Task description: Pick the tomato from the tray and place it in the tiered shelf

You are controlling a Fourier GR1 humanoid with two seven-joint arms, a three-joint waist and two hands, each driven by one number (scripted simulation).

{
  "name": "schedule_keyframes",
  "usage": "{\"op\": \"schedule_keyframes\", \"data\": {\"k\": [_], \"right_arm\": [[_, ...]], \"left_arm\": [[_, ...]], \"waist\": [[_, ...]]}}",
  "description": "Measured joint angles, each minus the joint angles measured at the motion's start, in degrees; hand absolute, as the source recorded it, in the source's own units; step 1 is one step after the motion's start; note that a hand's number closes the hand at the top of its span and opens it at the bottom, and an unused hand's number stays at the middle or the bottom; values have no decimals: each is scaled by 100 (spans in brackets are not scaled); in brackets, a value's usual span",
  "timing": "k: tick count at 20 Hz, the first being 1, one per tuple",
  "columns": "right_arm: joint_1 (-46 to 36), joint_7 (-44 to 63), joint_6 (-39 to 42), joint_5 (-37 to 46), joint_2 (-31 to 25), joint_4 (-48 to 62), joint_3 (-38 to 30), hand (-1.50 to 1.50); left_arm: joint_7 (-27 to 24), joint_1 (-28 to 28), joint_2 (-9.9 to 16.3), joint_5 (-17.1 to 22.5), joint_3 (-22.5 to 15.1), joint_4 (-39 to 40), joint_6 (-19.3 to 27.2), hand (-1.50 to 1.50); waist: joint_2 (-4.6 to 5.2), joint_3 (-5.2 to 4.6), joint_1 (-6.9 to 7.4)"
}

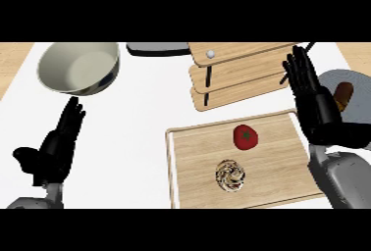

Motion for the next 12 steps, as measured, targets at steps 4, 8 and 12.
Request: {"op": "schedule_keyframes", "data": {"k": [4, 8, 12], "right_arm": [[310, -164, 181, -24, -436, 112, -485, 150], [855, -7, 69, 456, -1261, 610, -844, 150], [1194, 248, 146, 340, -1385, 1231, -1140, -150]], "left_arm": [[353, 4, -46, 76, -1, 336, -93, 0], [783, 154, -18, 394, 125, 642, -265, 0], [1138, 91, -22, 648, 168, 973, -566, 0]], "waist": [[-70, -73, 30], [-38, -128, -51], [-70, -119, 28]]}}
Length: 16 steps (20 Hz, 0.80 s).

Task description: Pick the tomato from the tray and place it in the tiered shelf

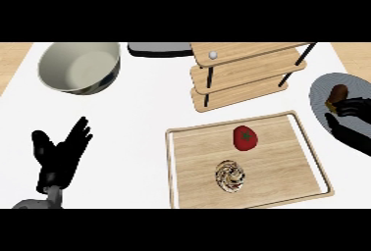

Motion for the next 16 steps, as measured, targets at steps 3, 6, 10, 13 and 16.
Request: {"op": "schedule_keyframes", "data": {"k": [3, 6, 10, 13, 16], "right_arm": [[173, -440, 492, -109, -16, 391, -196, -150], [375, -551, 1040, -155, -204, 204, -187, -150], [691, -203, 1661, -281, -554, -548, -106, -150], [828, 342, 1928, -347, -779, -1189, -66, -150], [795, 1186, 2000, -349, -987, -1937, 74, -150]], "left_arm": [[69, -12, -10, 43, 58, 147, -189, 0], [184, -71, -78, 45, 77, 220, -220, 0], [199, -112, -105, 22, 141, 293, -241, 0], [225, -87, -155, -8, 143, 275, -261, 0], [206, -34, -146, -20, 167, 260, -321, 0]], "waist": [[-25, 3, 57], [-43, 3, 62], [-61, -1, 51], [-68, -3, 60], [-72, -7, 70]]}}
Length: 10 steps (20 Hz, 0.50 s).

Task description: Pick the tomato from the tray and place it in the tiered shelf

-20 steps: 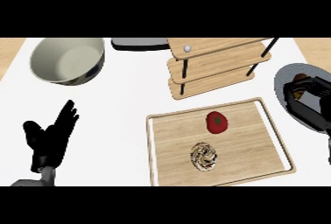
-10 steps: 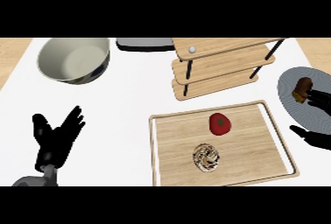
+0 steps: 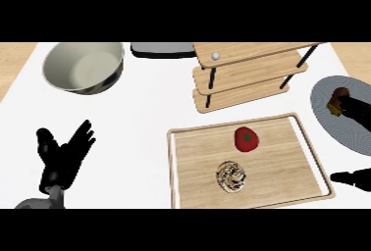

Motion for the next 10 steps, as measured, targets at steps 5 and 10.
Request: {"op": "schedule_keyframes", "data": {"k": [5, 10], "right_arm": [[-438, 1669, -318, 272, -42, -823, 348, -150], [-1290, 3198, -799, 976, 278, -1026, 925, -150]], "left_arm": [[1, -22, -49, -50, 10, 23, -55, 0], [15, -44, -59, -80, 50, 8, -130, 0]], "waist": [[9, -2, 51], [20, -1, 120]]}}
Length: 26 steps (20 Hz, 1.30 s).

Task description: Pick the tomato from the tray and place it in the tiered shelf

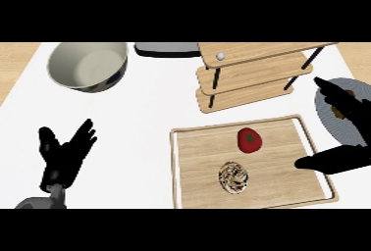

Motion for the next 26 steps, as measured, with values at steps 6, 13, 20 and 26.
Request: {"op": "schedule_keyframes", "data": {"k": [6, 13, 20, 26], "right_arm": [[-860, 1214, -50, 871, 600, 405, 722, -150], [-1099, 1647, 239, 1497, 1265, 794, 1153, -150], [-986, 1999, 422, 2179, 1703, 821, 1271, -150], [-848, 1943, 462, 2871, 2132, 1170, 1265, -150]], "left_arm": [[-9, -114, -49, -85, 64, 106, -42, 0], [25, -113, -138, -200, 146, 112, -73, 0], [146, 11, -219, -303, 236, -92, -78, 0], [164, -21, -292, -378, 358, -47, -160, 0]], "waist": [[7, 4, 3], [-1, 10, -34], [-5, 10, -55], [-3, 9, -60]]}}
